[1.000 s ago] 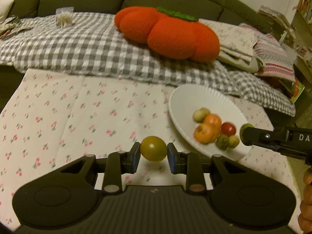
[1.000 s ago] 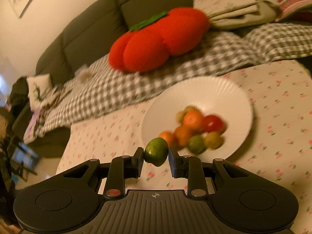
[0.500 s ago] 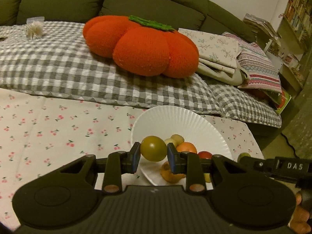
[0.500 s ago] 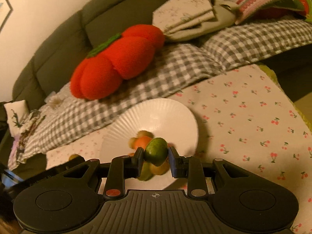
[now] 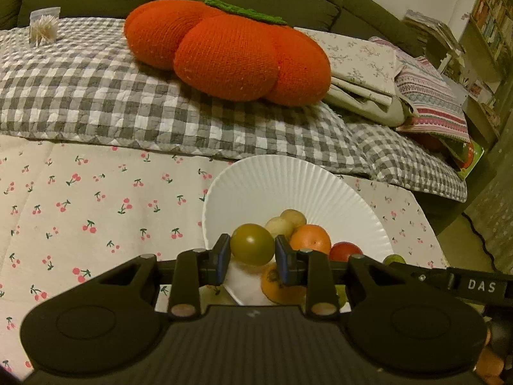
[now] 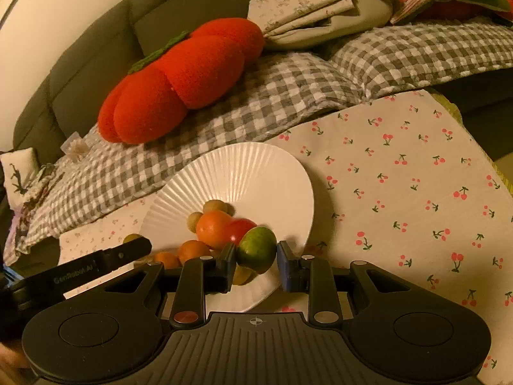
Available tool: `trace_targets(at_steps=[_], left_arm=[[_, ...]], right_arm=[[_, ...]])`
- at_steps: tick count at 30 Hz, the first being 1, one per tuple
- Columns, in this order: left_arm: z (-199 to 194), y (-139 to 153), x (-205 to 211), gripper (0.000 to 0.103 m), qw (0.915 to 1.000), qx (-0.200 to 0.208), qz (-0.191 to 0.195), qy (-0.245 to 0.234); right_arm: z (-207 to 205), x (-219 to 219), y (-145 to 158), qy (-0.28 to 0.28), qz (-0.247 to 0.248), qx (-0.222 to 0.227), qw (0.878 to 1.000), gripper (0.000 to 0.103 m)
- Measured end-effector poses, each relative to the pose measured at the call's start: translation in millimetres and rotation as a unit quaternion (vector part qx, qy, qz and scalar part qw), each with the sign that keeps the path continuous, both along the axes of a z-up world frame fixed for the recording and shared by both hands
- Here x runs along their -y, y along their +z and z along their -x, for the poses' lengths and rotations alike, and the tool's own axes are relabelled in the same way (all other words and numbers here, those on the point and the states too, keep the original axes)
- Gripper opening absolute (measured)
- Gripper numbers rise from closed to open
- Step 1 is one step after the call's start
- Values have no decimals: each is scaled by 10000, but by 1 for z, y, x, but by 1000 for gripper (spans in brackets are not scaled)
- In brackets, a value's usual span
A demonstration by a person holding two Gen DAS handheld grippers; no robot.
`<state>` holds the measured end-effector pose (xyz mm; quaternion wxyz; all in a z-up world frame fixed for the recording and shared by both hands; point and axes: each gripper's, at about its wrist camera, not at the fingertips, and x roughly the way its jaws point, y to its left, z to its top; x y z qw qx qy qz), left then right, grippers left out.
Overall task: Organize fruits
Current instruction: 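Carry the olive fruit and lime onto the white plate and open both tools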
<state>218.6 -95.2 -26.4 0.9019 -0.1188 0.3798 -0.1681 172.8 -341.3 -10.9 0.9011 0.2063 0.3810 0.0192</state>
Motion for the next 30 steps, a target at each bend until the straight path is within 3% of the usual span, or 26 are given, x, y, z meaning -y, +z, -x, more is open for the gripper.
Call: trace_targets(at_steps=[4,7,14,23,30], left_arm=[[2,3,-4,50,9999,84,113,72],[4,9,-8,51,9997,126,162,97],[13,19,-17,51,9993,36,324,164],[41,32,-15,54,9989,87,-382,275],[73,46,-20,61,9974,156,-622,329]], right_arm=[[-3,4,-3,-77,1,-36,10000,29],[-2,8,-1,-179,-38,65,9998,44],[3,8,14,-269,-92,139,9995,44],[14,-13,26,-87,8,93,9999,44],[41,-49,46,294,703,334,9965,50]])
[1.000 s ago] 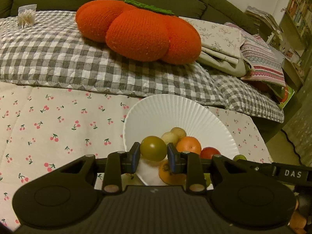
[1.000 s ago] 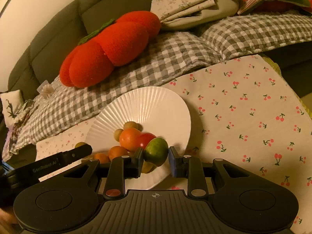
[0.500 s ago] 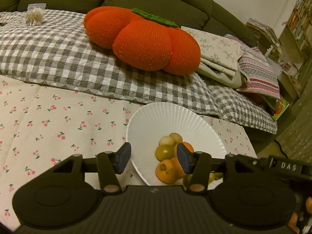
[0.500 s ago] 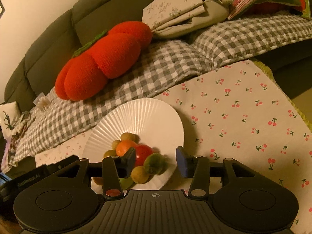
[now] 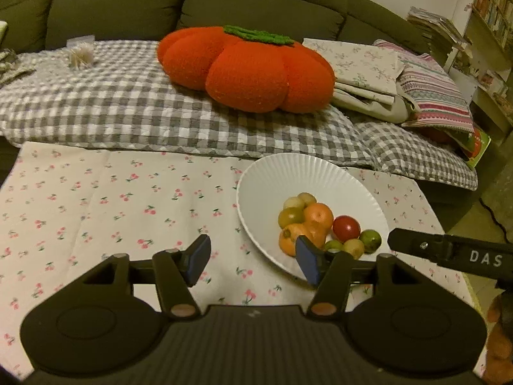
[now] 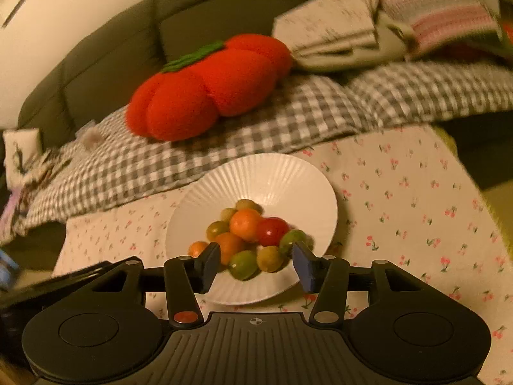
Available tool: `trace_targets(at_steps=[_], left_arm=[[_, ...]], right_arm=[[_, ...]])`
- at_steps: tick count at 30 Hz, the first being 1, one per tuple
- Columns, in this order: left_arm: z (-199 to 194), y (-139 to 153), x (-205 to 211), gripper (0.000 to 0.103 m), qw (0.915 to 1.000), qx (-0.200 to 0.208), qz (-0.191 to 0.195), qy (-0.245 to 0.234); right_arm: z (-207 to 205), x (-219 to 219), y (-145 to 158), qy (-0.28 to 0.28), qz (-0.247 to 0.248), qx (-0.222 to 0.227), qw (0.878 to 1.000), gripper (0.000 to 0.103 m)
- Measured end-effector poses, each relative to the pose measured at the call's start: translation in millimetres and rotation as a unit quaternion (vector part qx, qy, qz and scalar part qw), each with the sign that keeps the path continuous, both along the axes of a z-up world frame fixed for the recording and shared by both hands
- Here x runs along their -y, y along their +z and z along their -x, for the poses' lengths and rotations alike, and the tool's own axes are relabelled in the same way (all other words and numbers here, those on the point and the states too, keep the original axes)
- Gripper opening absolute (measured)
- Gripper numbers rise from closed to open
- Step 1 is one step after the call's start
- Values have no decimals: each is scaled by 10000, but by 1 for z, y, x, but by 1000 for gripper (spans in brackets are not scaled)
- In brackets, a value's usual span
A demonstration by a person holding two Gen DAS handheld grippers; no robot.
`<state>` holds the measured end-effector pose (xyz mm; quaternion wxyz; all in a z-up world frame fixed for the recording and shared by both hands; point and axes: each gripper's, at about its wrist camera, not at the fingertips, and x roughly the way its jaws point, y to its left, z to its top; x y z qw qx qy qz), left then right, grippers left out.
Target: Organize fruits
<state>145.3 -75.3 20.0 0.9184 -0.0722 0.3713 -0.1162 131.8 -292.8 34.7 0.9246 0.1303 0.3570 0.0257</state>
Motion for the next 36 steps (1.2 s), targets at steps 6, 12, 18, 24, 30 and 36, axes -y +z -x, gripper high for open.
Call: trace_targets(at_steps=[6,12,18,24,30,36], left_arm=[[27,11,-3,75,9987,258,-450,-15],[54,23,-13,86,9972,404,-604,164],[88,35,-20,90,9940,656,-867,148],[120,40,-33,96,9929,677,-938,274],[146,35,-54,99,9930,571,-895,515],[155,29,-65,100,9926,566,-895,601]], right_arm=[[28,-23,15,225,366,266,9987,62],[51,-37,27,78,778,500,9957,92],[71,-48,28,110,640,411,9970,97],[99,-58,29,-32,625,445,9970,99],[127,-75,32,53,702,651,9954,102],[144,-88,28,84,791,692,9944,102]])
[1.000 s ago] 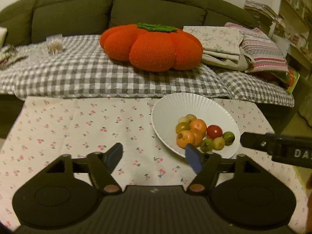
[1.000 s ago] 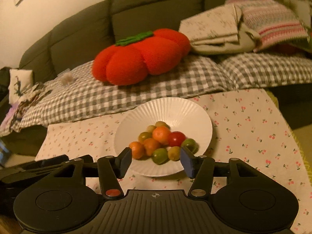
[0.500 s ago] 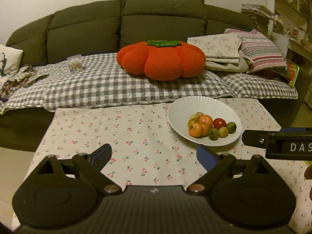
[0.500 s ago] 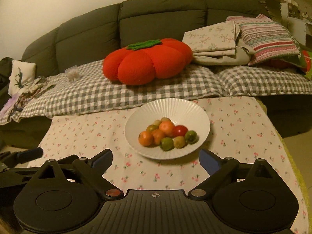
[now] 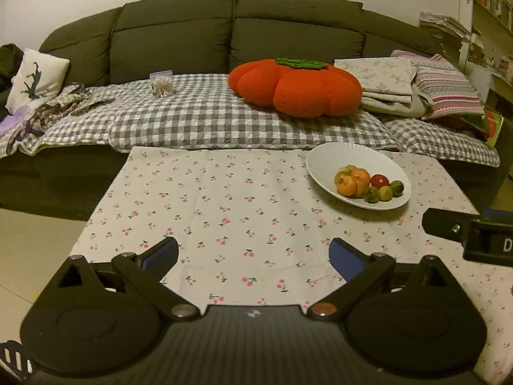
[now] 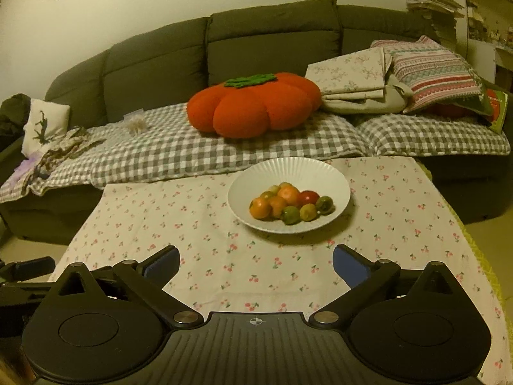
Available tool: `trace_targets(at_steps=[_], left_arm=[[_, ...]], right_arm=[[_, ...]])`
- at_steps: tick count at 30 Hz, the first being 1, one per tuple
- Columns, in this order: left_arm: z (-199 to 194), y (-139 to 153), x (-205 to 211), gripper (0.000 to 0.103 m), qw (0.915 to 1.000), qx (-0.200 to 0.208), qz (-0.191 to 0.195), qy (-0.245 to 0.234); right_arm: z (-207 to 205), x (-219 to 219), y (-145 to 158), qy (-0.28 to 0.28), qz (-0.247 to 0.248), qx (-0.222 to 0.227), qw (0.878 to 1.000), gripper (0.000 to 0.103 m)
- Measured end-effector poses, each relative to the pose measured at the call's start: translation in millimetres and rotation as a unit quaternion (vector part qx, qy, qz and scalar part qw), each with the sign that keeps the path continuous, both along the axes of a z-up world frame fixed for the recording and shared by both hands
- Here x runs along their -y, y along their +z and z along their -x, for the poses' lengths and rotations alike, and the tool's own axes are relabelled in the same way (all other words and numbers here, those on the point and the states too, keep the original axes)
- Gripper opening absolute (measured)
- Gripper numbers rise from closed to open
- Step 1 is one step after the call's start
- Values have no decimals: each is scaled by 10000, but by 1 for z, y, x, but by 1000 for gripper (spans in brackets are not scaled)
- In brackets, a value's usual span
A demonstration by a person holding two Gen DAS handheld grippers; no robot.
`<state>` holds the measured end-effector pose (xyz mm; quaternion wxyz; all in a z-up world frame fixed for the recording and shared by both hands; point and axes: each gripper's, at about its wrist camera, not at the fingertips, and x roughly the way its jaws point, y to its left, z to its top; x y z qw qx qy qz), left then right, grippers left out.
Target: Organize fruits
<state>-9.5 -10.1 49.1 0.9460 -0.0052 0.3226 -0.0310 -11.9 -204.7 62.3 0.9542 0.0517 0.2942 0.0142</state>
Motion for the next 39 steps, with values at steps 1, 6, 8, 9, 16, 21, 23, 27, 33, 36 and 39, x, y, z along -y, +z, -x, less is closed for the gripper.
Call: trace_targets(at_steps=[1,6,8,9,16,21,23,27,33,36,39], left_arm=[[0,-2,0,100,10000,9,-56,-3],[2,-5,-5,101,9999,52,-104,6],[2,-7,-6,102,9999,52,-102,-4],[2,-8,-5,102,9999,48,-105,-10],[1,-11,3,102,9998,54,-184,-97],[0,-13,7,102,9997,37,-235,-111],[0,-13,8,102,9996,50,-269,-113],[0,-13,9,102,9995,48,-278,-120],[-3,-16,12,102,9995,-90,-222,-223],[-5,-19,11,102,9994,-200,-122,-238],[-5,-20,10,102,9994,-218,-83,-257]], right_arm=[[1,-2,-1,28,31,9,10000,102],[-2,-4,-13,32,124,-43,9999,102],[-3,-5,-21,44,184,-155,9997,102],[-3,-5,-23,34,219,-181,9996,102],[2,2,-25,-123,142,-133,9997,102],[2,3,-27,-97,161,-158,9997,102],[3,3,-28,-83,165,-180,9997,102],[3,4,-29,-73,159,-190,9997,102],[4,4,-29,-57,137,-182,9997,102],[4,3,-29,-47,151,-177,9997,102],[4,3,-29,-44,146,-183,9997,102]])
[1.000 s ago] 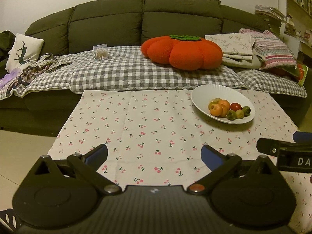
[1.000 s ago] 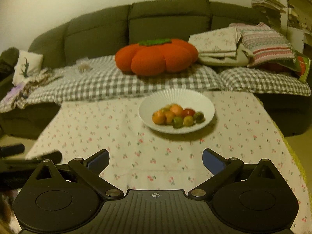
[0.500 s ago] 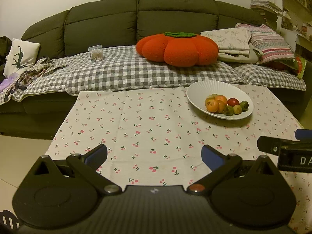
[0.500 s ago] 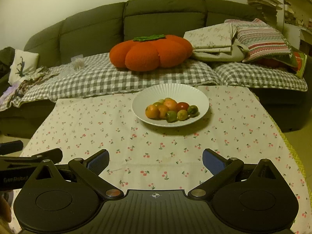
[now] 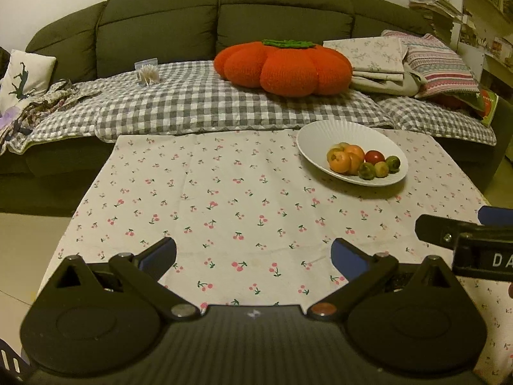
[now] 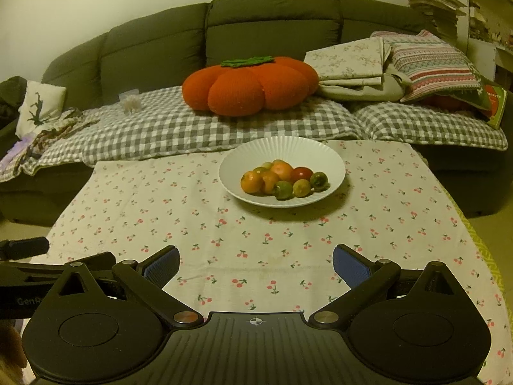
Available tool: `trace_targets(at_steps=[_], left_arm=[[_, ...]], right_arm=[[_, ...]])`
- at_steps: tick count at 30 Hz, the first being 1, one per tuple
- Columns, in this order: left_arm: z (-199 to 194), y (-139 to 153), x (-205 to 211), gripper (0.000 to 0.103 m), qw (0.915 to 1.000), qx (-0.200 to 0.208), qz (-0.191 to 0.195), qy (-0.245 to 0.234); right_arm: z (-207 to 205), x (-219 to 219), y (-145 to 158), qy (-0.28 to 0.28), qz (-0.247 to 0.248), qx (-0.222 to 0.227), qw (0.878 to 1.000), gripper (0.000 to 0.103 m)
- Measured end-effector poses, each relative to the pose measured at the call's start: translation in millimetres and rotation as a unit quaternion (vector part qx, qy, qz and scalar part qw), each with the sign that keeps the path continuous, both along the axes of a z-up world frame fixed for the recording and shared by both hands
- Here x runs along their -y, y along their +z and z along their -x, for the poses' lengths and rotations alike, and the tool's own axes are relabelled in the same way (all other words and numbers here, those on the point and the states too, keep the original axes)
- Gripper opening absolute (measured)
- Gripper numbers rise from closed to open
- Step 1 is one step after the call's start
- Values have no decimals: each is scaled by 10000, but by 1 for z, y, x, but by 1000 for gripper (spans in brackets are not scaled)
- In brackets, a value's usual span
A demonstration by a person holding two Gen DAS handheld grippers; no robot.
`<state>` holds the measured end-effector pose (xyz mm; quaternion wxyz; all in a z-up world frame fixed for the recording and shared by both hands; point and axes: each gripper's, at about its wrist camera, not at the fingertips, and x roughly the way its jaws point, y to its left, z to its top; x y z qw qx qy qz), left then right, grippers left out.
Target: Organize fruits
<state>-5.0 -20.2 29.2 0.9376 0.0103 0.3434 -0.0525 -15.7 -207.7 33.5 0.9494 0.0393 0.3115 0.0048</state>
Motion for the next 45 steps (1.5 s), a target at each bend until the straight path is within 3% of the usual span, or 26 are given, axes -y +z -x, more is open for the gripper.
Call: trace_targets(at_steps=[45], left_arm=[[1,-1,0,102,10000,55,-17,-63]], right_arm=[[0,-3,-2,30,23,-1,10000,102]])
